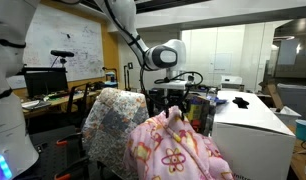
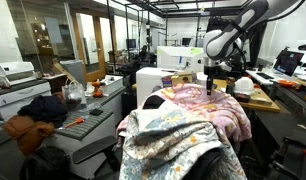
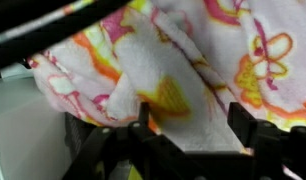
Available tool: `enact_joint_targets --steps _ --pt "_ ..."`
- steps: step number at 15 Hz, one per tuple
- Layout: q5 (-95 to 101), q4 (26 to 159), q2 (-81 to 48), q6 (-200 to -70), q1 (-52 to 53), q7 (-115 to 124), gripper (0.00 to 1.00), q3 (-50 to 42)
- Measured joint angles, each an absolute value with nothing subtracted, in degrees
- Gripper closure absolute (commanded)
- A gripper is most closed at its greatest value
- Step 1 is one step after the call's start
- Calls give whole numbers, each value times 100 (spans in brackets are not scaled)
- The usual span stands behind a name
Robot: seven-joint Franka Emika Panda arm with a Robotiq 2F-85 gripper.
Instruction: Put the pink blanket over the blue blanket
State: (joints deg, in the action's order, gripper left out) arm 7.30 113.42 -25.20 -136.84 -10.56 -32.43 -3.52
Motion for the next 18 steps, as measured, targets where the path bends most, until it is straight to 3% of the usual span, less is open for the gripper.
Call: enact_joint_targets --steps 6,7,18 --pt "730 11326 -2536 -13684 -1085 -3362 96 -302" --pt "730 11323 -2536 -13684 -1087 -3365 100 -301" --pt "394 11268 -2126 -13055 -1072 -3316 99 -93"
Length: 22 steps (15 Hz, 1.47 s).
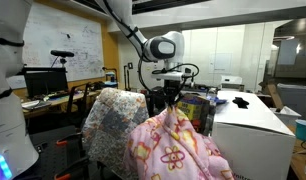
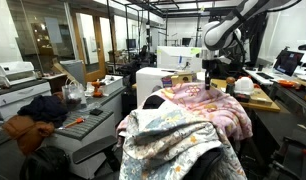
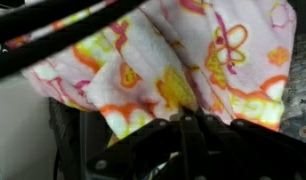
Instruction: Put the pink blanket over the blue blanket
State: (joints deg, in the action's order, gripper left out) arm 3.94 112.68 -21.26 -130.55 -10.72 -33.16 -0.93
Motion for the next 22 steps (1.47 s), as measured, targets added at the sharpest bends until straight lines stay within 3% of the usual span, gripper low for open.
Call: enact_joint_targets --steps 22 --pt "116 10992 -621 -11688 -374 -1935 99 -40"
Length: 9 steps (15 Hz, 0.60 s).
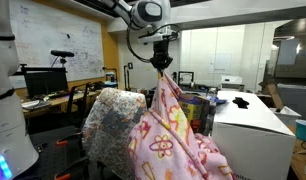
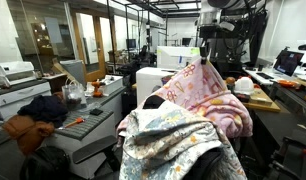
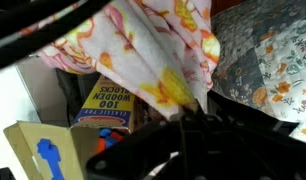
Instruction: Put the pink blanket over the blue blanket
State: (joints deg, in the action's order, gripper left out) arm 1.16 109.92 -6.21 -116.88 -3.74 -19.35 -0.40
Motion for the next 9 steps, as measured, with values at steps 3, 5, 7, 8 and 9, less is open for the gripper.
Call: enact_joint_targets --steps 3,5,7,8,9 --pt "50 10728 -579 -11388 -282 -1693 99 -39" --pt "-49 10538 -578 -11208 -238 -1563 99 -39" --pt "-176 10338 -579 -11046 -215 -1462 99 -39" --pt "-211 10248 -579 -10986 -208 -1397 99 -39" --pt "-246 10154 -580 -10933 -199 -1318 99 -39"
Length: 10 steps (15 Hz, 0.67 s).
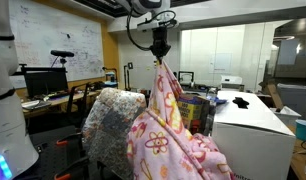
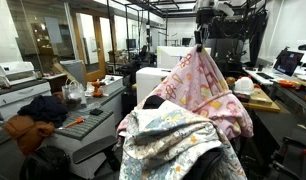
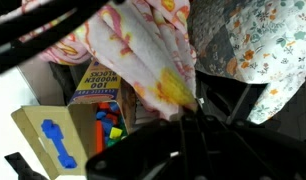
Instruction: Put the pink blanket over the blue blanket
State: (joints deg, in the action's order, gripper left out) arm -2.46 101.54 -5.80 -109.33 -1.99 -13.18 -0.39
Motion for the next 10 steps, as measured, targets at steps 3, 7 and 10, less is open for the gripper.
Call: enact_joint_targets --steps 3,7,10 --pt "-337 9893 -582 -10829 -165 -1091 99 -38" --pt "-377 9331 -574 -10397 -66 -662 99 12" --pt "-377 8861 -575 -10069 -2 -311 99 72"
